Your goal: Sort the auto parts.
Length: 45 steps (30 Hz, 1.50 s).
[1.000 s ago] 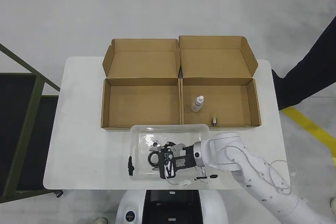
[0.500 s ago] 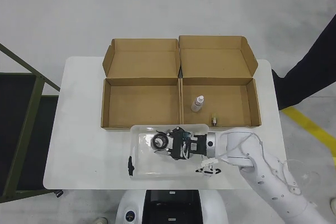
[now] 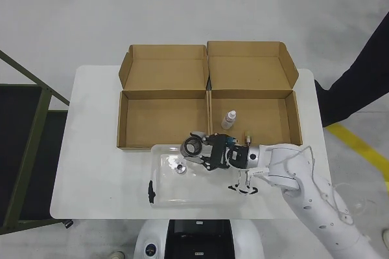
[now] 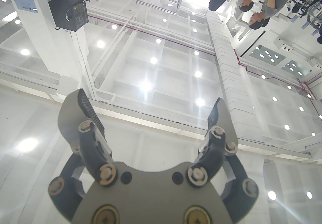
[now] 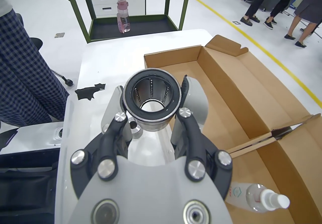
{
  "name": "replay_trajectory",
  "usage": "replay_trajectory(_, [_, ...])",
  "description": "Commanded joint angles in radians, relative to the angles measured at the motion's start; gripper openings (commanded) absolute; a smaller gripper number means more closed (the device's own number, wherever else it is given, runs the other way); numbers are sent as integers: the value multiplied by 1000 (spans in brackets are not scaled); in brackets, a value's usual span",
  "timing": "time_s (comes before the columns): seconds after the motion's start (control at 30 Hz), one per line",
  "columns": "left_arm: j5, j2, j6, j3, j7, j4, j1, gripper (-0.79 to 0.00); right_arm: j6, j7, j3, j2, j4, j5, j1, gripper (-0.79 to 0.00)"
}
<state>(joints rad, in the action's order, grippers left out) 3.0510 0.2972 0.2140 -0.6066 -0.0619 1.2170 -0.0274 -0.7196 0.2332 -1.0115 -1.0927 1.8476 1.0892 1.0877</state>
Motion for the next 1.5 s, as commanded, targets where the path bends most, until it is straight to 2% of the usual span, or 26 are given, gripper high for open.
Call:
replay_trajectory(0.0, [0,0,0,0,0,0,0,0,13,-9,6,-4,-16,-1,-10,-785])
replay_trajectory(0.43, [0,0,0,0,0,0,0,0,100,-9,69,-35,-120,15,-102,-785])
replay_trajectory(0.9, [0,0,0,0,0,0,0,0,228,102,149,-76,-244,18,-190,-785])
replay_trajectory(1.4, [0,0,0,0,0,0,0,0,305,215,194,-114,-315,-13,-251,-785])
replay_trajectory(1.47, [0,0,0,0,0,0,0,0,311,230,201,-119,-324,-14,-260,-727])
